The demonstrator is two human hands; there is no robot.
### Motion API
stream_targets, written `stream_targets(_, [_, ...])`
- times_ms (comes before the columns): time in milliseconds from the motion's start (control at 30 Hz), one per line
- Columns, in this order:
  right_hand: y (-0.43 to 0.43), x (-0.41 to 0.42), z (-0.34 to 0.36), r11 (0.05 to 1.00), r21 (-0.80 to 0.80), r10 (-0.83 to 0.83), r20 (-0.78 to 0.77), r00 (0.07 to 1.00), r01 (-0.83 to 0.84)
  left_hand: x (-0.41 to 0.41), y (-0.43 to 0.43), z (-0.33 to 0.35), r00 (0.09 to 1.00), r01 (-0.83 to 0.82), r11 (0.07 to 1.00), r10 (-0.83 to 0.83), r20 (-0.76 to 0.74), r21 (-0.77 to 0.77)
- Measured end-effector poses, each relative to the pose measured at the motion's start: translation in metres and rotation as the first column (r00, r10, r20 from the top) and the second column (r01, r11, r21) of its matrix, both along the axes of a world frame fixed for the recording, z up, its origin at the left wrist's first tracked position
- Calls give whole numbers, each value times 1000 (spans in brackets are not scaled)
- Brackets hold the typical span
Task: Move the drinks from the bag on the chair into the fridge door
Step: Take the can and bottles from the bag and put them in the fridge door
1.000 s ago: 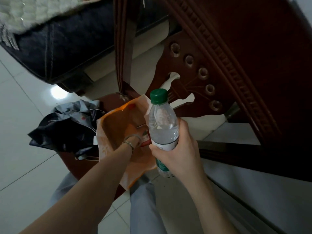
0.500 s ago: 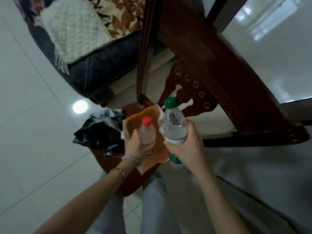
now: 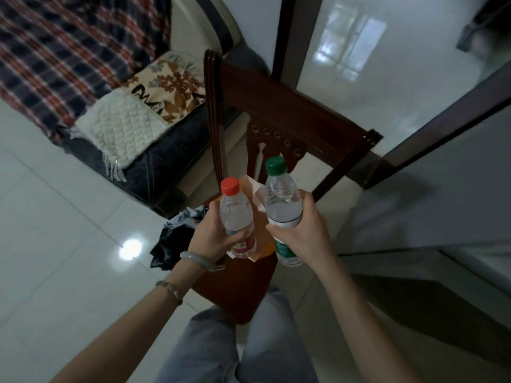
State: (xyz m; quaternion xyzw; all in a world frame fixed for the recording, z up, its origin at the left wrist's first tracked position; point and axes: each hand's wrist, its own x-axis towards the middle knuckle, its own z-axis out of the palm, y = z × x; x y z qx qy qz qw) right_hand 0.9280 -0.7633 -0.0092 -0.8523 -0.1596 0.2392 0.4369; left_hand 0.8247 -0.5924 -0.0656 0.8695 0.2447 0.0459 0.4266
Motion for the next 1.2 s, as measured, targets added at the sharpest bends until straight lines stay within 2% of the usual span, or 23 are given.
stream_targets(167, [-31,-50,26,979,47,-204,145,968,199,-14,-14,38,968,220,975,-222,115,32])
stream_targets(300, [-69,-98,47,924,78,-381,158,911,373,-20,-34,56,902,396,914,-405,152,91])
stream_targets(433, [-113,-143,60,828,112,-561,132,817,550,-24,-79,76,815,524,826,-557,157,209])
stream_targets(600, [-174,-191,77,695,141,-719,112,686,705,-28,-144,87,635,747,658,-749,192,95])
stream_targets(800, [-260,-238,95,540,145,-842,113,528,829,-38,-249,102,484,853,514,-845,228,92])
stream_targets(1033, [-396,-303,101,463,133,-883,159,442,877,-75,-412,111,459,887,458,-856,237,-65])
stream_targets(1200, [-497,-355,110,394,128,-910,192,367,910,-119,-520,126,422,900,435,-866,269,-12])
